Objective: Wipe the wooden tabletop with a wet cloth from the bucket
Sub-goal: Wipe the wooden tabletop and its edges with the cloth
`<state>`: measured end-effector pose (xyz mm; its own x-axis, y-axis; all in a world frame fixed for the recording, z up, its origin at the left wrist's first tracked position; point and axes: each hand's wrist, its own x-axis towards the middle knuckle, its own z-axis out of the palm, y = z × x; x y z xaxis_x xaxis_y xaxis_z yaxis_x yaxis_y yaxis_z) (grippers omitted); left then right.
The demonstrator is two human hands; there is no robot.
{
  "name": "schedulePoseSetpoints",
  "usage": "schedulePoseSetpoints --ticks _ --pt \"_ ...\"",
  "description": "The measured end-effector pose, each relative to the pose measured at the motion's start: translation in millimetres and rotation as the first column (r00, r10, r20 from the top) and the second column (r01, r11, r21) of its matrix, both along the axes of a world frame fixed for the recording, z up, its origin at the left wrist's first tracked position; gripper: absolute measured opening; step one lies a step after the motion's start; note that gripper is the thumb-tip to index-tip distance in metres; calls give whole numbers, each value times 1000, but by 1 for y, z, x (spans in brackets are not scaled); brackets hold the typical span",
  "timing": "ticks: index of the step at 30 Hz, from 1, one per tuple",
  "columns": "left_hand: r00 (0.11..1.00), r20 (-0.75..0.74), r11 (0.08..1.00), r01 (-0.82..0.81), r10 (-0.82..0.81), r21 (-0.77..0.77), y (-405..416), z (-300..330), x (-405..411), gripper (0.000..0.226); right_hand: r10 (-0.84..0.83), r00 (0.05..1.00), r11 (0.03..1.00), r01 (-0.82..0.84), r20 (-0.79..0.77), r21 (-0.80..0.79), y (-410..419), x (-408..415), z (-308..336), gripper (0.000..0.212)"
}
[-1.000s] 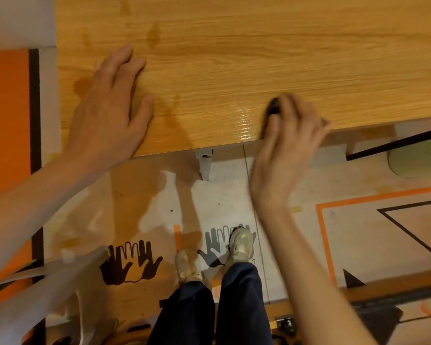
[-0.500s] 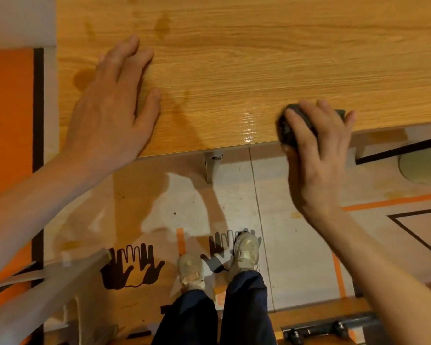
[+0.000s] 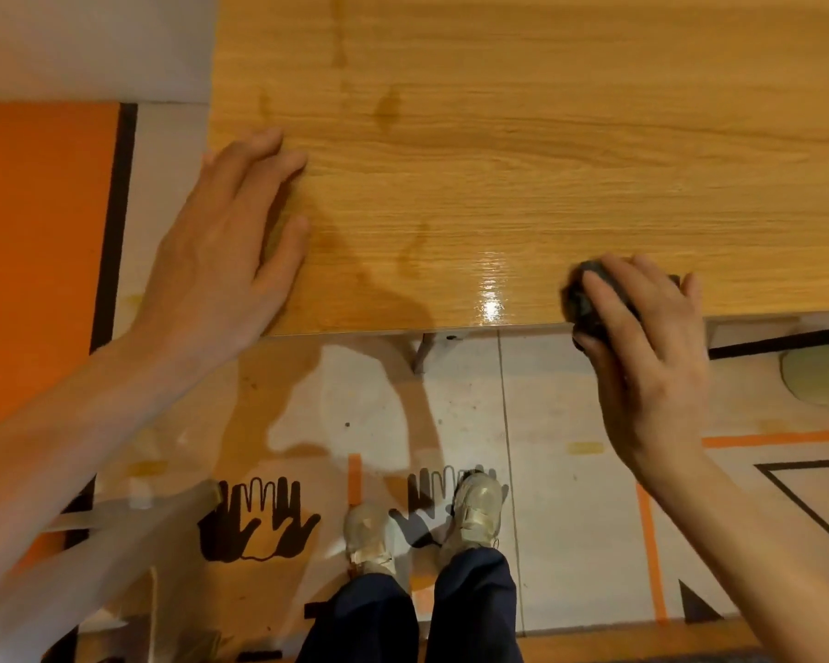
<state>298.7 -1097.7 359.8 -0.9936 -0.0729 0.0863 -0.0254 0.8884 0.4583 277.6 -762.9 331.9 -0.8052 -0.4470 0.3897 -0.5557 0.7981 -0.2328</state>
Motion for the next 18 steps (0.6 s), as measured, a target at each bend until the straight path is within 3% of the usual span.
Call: schedulePoseSetpoints --ticks 2,4,8,10,12,15,18 --pt "998 4 997 -60 60 54 -8 -4 7 46 -99 994 993 102 43 -60 -24 9 0 34" --pt "994 13 990 -106 105 89 -7 -7 7 46 -82 993 991 90 84 -96 -75 23 0 35" --pt "997 -26 994 -75 77 74 -7 -11 4 43 176 972 971 -145 154 -190 -173 44 1 38" --pt "998 -37 994 -52 56 94 -10 -13 4 43 297 937 950 -271 182 -156 -173 40 7 40" --pt "997 -45 991 -62 68 121 -10 -14 5 43 318 912 948 -301 260 -105 -140 27 18 41" --pt "996 -52 985 -69 78 156 -8 -15 5 42 126 934 992 -124 335 -29 -63 9 31 41" --pt "995 -64 983 -62 74 171 -8 -17 5 42 -129 911 979 180 391 -96 -31 2 38 41"
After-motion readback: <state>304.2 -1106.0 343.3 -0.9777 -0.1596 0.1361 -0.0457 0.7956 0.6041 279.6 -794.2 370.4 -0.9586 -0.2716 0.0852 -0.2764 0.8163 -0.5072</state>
